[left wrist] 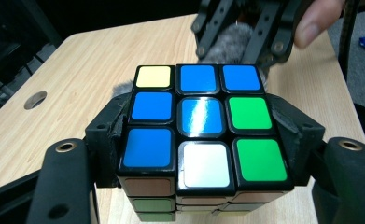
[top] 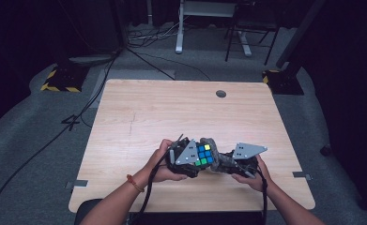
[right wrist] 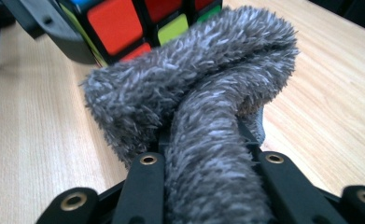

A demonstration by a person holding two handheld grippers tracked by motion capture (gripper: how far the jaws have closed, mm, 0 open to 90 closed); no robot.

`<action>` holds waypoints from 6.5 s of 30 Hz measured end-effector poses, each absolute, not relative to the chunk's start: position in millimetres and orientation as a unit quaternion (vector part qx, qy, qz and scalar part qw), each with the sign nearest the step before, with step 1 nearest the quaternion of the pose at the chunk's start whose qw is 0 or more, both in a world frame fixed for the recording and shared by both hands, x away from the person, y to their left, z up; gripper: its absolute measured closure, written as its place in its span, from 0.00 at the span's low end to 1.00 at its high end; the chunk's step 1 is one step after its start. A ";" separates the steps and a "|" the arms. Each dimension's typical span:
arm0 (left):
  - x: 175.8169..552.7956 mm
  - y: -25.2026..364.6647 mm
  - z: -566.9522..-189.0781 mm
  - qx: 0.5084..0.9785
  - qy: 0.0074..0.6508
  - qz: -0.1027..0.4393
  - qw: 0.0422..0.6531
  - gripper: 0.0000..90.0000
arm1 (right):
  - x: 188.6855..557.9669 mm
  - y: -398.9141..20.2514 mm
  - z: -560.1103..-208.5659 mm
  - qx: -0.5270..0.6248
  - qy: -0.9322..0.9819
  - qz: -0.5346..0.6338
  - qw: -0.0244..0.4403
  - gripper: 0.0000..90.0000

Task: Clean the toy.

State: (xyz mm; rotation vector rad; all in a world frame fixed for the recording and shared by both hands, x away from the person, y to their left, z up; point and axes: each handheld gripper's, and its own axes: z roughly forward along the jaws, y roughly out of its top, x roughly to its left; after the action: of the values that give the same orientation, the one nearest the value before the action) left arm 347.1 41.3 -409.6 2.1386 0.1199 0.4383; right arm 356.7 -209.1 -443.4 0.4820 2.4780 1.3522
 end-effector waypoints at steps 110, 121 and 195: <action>349.8 48.3 -402.4 0.850 0.064 0.164 0.496 0.37 | 362.3 -218.1 -441.8 0.182 0.845 0.477 0.158 0.80; 351.6 48.0 -407.5 0.855 0.063 0.163 0.488 0.36 | 364.1 -225.4 -439.2 0.182 0.814 0.544 0.092 0.80; 359.0 57.0 -412.6 0.863 0.075 0.167 0.471 0.37 | 346.5 -218.8 -414.7 0.163 0.811 0.544 0.142 0.81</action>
State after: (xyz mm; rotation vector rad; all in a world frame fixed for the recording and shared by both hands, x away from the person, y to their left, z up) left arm 359.0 57.0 -412.6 2.1130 0.1837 0.4100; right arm 346.5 -218.8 -414.7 0.4704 2.3397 1.5707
